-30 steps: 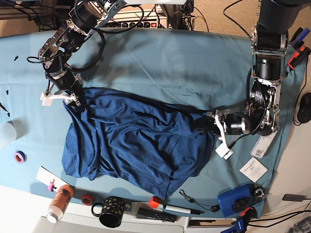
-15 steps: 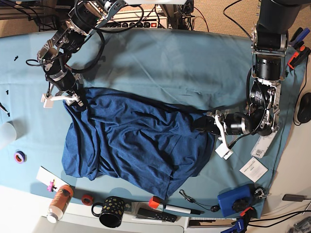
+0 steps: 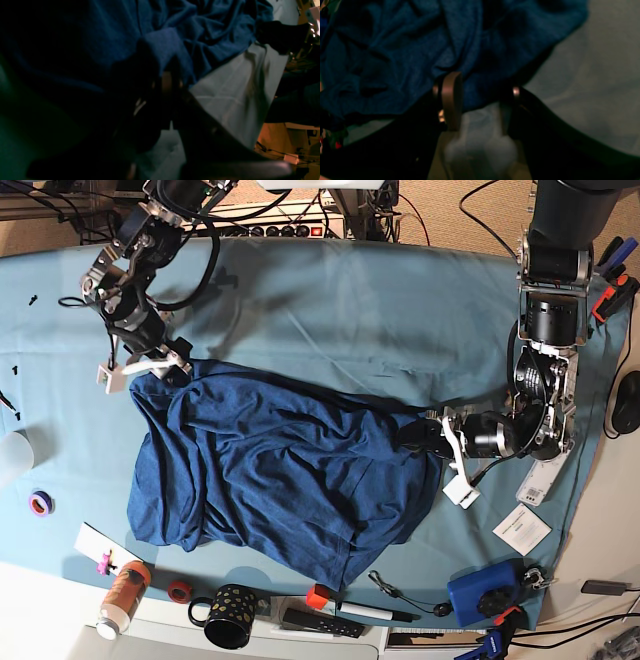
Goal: Layout the t-shirt on the table in an organized manner, then fold the t-shirt properly
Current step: 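Grasp the shirt edge with the right gripper, then pull the shirt edge with the right gripper away from the left gripper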
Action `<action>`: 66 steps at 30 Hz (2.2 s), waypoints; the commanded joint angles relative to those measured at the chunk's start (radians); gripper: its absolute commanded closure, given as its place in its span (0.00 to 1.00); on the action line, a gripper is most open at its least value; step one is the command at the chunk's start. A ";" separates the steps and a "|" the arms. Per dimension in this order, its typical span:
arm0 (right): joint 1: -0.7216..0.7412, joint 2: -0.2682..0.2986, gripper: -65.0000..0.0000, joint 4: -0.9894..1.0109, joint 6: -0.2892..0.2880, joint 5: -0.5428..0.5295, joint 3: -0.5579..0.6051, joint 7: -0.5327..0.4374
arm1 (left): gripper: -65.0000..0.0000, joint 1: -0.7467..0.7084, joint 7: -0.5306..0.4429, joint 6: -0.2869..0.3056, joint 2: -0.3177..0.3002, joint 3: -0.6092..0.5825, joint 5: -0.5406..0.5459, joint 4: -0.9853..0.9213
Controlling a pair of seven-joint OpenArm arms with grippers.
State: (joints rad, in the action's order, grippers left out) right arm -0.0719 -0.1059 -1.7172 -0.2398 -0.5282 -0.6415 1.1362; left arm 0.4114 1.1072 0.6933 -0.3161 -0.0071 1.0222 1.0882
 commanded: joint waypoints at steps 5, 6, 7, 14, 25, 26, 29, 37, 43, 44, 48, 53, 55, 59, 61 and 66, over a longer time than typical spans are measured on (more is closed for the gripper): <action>0.002 0.004 0.61 -0.011 0.007 0.024 -0.014 -0.010 | 1.00 0.029 -0.014 0.005 -0.008 0.004 0.026 0.016; 0.003 0.003 0.61 -0.011 0.007 0.024 -0.014 -0.017 | 1.00 0.029 -0.014 0.005 -0.008 0.004 0.026 0.016; 0.003 0.003 0.61 -0.011 0.007 0.024 -0.014 -0.024 | 1.00 0.029 -0.014 0.005 -0.008 0.004 0.026 0.016; 0.006 0.004 0.61 -0.010 0.005 0.042 -0.014 -0.078 | 1.00 0.030 -0.014 0.005 -0.008 0.004 0.026 0.016; 0.021 0.003 0.67 -0.009 -0.042 0.047 -0.013 -0.093 | 1.00 0.030 -0.015 0.005 -0.008 0.004 0.027 0.016; 0.025 0.004 0.68 -0.009 -0.045 0.047 -0.012 -0.092 | 1.00 0.030 -0.015 0.005 -0.008 0.004 0.026 0.016; 0.034 0.003 0.92 -0.009 -0.093 0.045 -0.012 -0.084 | 1.00 0.031 -0.015 0.005 -0.008 0.004 0.026 0.016; 0.039 0.009 1.00 -0.009 -0.180 -0.036 -0.012 -0.066 | 1.00 0.032 -0.015 0.005 -0.008 0.004 0.026 0.016; 0.038 0.058 1.00 -0.042 -0.237 -0.147 -0.013 0.032 | 1.00 0.032 -0.015 0.005 -0.008 0.004 0.025 0.016; 0.038 0.064 1.00 -0.060 -0.239 -0.158 -0.013 0.047 | 1.00 0.032 -0.015 0.005 -0.008 0.004 0.025 0.016; 0.021 0.071 1.00 -0.149 -0.240 -0.157 -0.013 0.065 | 1.00 0.032 -0.014 0.005 -0.008 0.004 0.025 0.016; -0.030 0.071 1.00 -0.255 -0.240 -0.156 -0.013 0.069 | 1.00 0.032 -0.015 0.005 -0.008 0.004 0.026 0.016; -0.054 0.071 1.00 -0.295 -0.240 -0.156 -0.013 0.070 | 1.00 0.032 -0.015 0.005 -0.008 0.004 0.026 0.016; -0.093 0.075 1.00 -0.369 -0.240 -0.153 -0.013 0.073 | 1.00 0.031 -0.014 0.005 -0.008 0.004 0.027 0.016; -0.105 0.090 1.00 -0.396 -0.240 -0.134 -0.013 0.073 | 1.00 0.031 -0.014 0.005 -0.008 0.004 0.027 0.016; -0.109 0.165 1.00 -0.406 -0.239 -0.031 -0.014 0.072 | 1.00 0.031 0.025 0.005 -0.020 0.004 0.058 0.016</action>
State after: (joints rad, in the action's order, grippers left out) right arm -0.1867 0.0490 -2.1040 -0.4732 -0.5457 -0.6537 1.2316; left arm 0.4129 1.1446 0.6933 -0.3214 -0.0071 1.0557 1.0882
